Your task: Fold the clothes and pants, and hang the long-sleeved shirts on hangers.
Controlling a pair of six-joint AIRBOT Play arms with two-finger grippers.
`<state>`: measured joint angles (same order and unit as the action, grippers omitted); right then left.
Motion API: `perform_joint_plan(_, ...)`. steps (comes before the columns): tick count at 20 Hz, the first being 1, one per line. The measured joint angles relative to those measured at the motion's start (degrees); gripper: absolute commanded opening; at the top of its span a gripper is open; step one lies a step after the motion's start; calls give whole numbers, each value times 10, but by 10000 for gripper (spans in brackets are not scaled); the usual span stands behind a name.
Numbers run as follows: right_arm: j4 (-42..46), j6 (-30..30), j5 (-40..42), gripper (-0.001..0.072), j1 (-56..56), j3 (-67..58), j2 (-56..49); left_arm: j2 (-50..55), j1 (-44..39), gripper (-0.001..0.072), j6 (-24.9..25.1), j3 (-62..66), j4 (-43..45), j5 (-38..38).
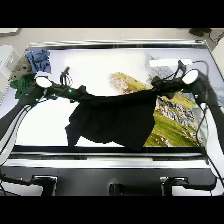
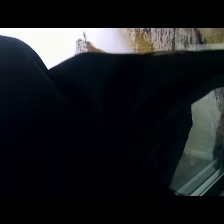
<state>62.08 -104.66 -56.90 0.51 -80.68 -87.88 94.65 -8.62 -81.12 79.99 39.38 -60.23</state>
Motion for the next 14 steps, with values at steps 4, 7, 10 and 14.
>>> perform_joint_plan(4,-34,8,-46,591,35,-26,-26,21,48,710,-9,36,-11,-71)
perform_joint_plan(7,-28,55,-175,597,100,-50,-23,7,128,704,-25,73,42,-181)
perform_joint_plan(10,35,99,-287,602,147,21,26,-48,211,574,-29,25,157,-258)
perform_joint_plan(14,34,135,-266,609,167,248,134,-136,281,572,12,-194,207,-233)
